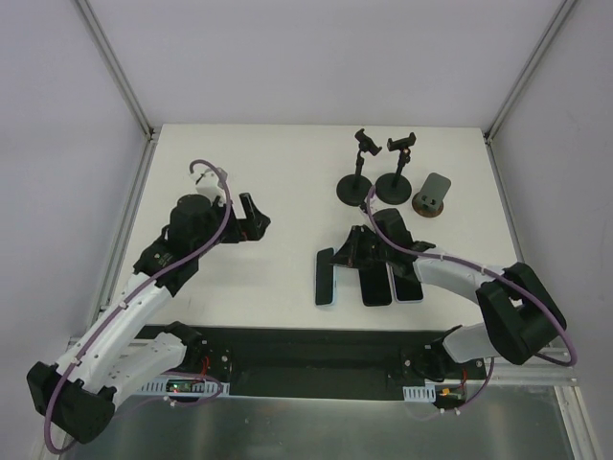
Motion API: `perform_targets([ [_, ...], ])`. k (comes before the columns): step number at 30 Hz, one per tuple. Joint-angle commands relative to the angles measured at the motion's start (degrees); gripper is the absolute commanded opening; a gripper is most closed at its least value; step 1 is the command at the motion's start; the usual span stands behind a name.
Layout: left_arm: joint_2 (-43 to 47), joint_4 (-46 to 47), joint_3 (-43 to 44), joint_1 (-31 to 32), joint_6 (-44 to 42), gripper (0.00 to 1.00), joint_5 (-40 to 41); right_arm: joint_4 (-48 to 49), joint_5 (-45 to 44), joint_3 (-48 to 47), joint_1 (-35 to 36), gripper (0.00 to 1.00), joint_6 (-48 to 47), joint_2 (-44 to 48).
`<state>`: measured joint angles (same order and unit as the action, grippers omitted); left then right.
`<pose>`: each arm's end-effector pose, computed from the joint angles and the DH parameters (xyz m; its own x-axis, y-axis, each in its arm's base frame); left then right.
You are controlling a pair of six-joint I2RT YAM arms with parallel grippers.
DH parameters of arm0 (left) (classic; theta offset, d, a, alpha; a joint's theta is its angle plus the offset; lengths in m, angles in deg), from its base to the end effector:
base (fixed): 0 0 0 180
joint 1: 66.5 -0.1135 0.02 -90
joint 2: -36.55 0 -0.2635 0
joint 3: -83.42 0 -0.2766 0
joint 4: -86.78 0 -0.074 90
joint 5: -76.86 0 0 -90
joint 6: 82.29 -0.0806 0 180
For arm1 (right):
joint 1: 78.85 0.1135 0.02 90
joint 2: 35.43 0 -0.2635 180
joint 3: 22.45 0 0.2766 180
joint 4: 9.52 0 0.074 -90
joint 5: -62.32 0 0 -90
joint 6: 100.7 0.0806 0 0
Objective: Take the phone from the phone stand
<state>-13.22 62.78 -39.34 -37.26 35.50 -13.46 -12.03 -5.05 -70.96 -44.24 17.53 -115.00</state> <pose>0.2374 -0.1334 0.3066 -0.4495 -0.2827 -0.8474 0.3205 0.8344 -0.4484 0.2564 0.2146 0.1479 -0.7738 -0.0035 -0.6335 -0.4791 0.6574 0.5816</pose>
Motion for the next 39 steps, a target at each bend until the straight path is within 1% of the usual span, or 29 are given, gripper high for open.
perform_targets([
  [1,2.67,-6.81,6.00,-5.58,-8.62,0.99,-3.04,3.25,5.58,-1.28,-0.77,0.02,-1.68,-2.78],
  [2,2.76,-7.43,6.53,-6.20,-9.94,0.99,-2.50,3.08,5.84,-1.37,-1.03,0.04,-2.12,-3.31],
  [3,2.76,-8.22,7.23,-6.64,-12.56,0.99,-1.80,2.47,5.84,-1.63,-1.04,0.10,-2.65,-4.18],
  [6,2.93,-8.75,7.06,-7.26,-15.91,0.99,1.97,-1.04,4.97,-2.50,-1.74,0.19,-5.63,-5.06],
  [8,3.28,-8.75,6.36,-7.35,-16.98,0.99,4.43,-2.89,3.74,-2.86,-1.91,0.23,-7.21,-5.07],
  [9,3.46,-8.66,5.22,-7.44,-17.42,0.99,4.97,-4.99,3.30,-3.12,-2.00,0.27,-8.88,-4.89],
  [12,3.38,-8.40,2.68,-7.52,-17.68,0.99,6.82,-9.47,1.01,-4.44,-1.92,0.33,-12.13,-4.72],
  [16,3.63,-8.75,1.88,-8.23,-18.82,0.98,6.73,-12.48,-1.44,-5.32,-1.92,0.39,-13.72,-3.93],
  [19,3.81,-8.84,1.87,-8.67,-19.70,0.98,7.70,-14.41,-3.90,-5.76,-1.74,0.47,-14.95,-3.14],
  [22,4.16,-8.84,1.61,-9.28,-19.79,0.98,7.61,-16.52,-6.10,-6.46,-1.13,0.59,-15.92,-2.52],
  [23,4.34,-8.84,1.52,-9.37,-19.88,0.98,7.70,-17.13,-6.72,-6.81,-0.78,0.72,-16.01,-2.35],
  [25,4.60,-8.84,1.35,-9.72,-20.06,0.98,7.79,-18.02,-9.43,-7.51,1.23,0.82,-16.45,-1.91],
  [26,4.69,-8.84,1.26,-9.63,-20.06,0.98,7.79,-19.32,-10.75,-8.04,2.21,0.89,-17.23,-1.82],
  [29,4.78,-8.84,1.08,-9.90,-20.23,0.98,8.14,-22.75,-17.17,-11.20,7.12,0.98,-18.82,-2.60],
  [32,4.96,-8.93,0.99,-10.16,-20.15,0.97,8.14,-25.92,-24.37,-15.16,11.70,1.00,-19.09,-4.97],
  [33,5.04,-8.93,0.99,-10.16,-20.06,0.97,8.14,-26.54,-25.87,-16.64,12.58,0.97,-19.00,-5.59],
  [37,5.04,-8.93,0.82,-10.25,-20.06,0.97,7.79,-29.44,-33.94,-20.51,17.58,0.96,-17.95,-9.28],
  [39,5.04,-9.01,0.82,-10.25,-19.97,0.97,7.70,-31.11,-36.50,-22.01,18.73,0.96,-17.16,-11.65],
])
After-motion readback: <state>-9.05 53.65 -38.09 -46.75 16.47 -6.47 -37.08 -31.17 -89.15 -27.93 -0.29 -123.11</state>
